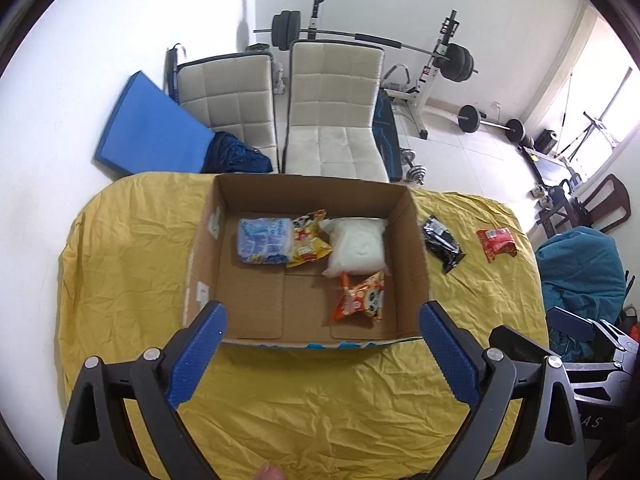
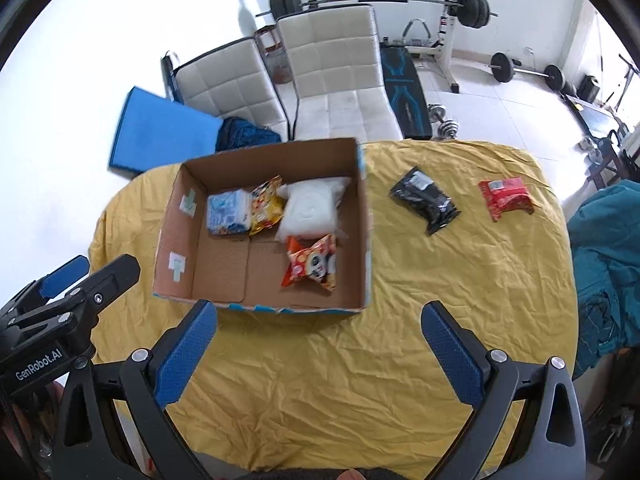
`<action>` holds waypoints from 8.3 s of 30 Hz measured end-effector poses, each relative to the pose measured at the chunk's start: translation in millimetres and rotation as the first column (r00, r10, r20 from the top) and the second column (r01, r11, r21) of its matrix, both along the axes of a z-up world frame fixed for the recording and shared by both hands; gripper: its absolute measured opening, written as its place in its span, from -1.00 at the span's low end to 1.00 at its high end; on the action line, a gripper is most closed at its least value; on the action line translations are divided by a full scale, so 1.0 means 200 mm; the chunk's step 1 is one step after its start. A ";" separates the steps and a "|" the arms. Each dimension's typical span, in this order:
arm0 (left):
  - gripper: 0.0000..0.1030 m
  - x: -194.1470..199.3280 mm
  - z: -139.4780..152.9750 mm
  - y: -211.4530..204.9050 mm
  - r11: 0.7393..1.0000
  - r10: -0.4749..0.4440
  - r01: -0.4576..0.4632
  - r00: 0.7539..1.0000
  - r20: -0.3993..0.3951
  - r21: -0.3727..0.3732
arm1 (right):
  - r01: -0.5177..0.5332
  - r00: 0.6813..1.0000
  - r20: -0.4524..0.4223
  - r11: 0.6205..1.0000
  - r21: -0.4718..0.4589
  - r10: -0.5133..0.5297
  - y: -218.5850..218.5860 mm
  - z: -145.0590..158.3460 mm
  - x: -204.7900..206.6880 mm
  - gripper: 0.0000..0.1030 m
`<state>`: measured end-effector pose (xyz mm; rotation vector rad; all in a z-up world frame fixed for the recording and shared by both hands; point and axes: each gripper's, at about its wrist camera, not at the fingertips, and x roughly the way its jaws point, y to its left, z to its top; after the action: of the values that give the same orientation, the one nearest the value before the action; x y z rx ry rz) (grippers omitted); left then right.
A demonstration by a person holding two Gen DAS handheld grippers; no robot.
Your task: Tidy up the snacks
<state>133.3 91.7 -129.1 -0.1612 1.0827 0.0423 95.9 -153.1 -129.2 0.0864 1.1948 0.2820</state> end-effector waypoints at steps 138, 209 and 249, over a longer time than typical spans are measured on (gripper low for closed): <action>0.01 0.41 -0.32 0.01 0.995 -0.101 0.102 0.985 -0.142 -0.005 | -0.148 0.967 -0.207 0.989 0.008 0.146 0.09 -0.27 0.45 -0.13; 0.16 0.27 -0.68 0.33 1.000 -0.006 0.008 0.972 -0.233 0.007 | -0.108 0.965 -0.252 0.989 -0.101 0.080 0.48 -0.70 0.36 0.66; 0.78 -0.48 0.41 0.04 1.000 0.025 -0.026 0.997 0.070 0.010 | -0.068 0.990 0.120 0.995 -0.079 0.077 0.02 0.47 -0.53 1.00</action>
<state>36.9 100.6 -46.5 -0.1659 1.0100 0.0652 -10.4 -149.3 -35.7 -0.0392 1.0856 0.3020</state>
